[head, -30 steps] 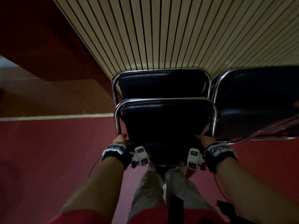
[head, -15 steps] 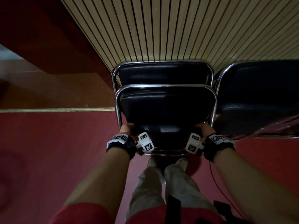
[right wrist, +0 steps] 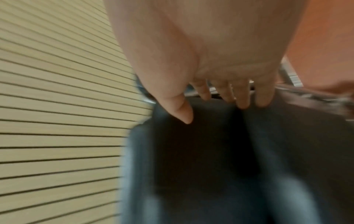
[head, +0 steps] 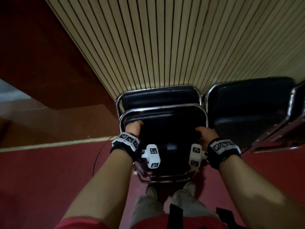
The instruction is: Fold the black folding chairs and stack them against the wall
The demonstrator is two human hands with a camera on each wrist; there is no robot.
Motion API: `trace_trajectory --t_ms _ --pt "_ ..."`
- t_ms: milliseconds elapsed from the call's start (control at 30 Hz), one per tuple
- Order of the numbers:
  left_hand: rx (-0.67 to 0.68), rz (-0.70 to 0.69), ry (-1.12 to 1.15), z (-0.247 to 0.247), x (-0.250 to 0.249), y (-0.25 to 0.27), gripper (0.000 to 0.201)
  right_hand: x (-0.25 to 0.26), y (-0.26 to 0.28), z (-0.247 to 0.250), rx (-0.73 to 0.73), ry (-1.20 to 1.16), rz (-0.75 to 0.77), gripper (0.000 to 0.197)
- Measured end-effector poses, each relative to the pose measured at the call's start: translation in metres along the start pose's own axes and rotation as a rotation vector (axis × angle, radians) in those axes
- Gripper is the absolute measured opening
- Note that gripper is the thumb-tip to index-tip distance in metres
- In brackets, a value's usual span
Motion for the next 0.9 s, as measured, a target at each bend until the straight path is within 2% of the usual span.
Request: trace_trajectory --t_ms 33,100,233,300,433,667,900 --pt "0.012 -0.049 -0.028 -0.007 -0.021 0.013 0.073 0.012 0.015 -0.003 0.007 -0.022 0.028 0.009" --pt "0.077 -0.183 -0.094 -0.02 -0.072 0.085 0.051 0.036 0.049 -0.008 -0.008 -0.064 0.093 0.007" --pt "0.166 -0.347 -0.134 -0.034 -0.115 0.137 0.022 0.061 0.092 -0.007 0.005 -0.18 0.235 0.006" --pt "0.239 -0.414 -0.156 -0.039 -0.13 0.164 0.014 0.066 0.116 -0.001 -0.043 -0.251 0.304 0.012" --pt "0.38 -0.587 -0.247 -0.055 -0.153 0.212 0.011 0.061 0.163 0.017 -0.151 -0.368 0.448 0.029" --pt "0.626 -0.667 -0.357 -0.114 -0.125 0.287 0.015 -0.001 0.225 0.093 -0.339 -0.515 0.507 0.021" --pt "0.832 -0.776 -0.56 -0.202 -0.038 0.385 0.02 -0.1 0.302 0.203 -0.518 -0.747 0.569 0.017"
Point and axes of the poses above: each hand's wrist, its own y-axis away from the middle knuckle, its own z-axis out of the back of the hand, x = y × z, the point moved 7 cm from there along -y, towards the middle knuckle, and after that the axes turned 2 degrees about x, right-handed, at the moved point
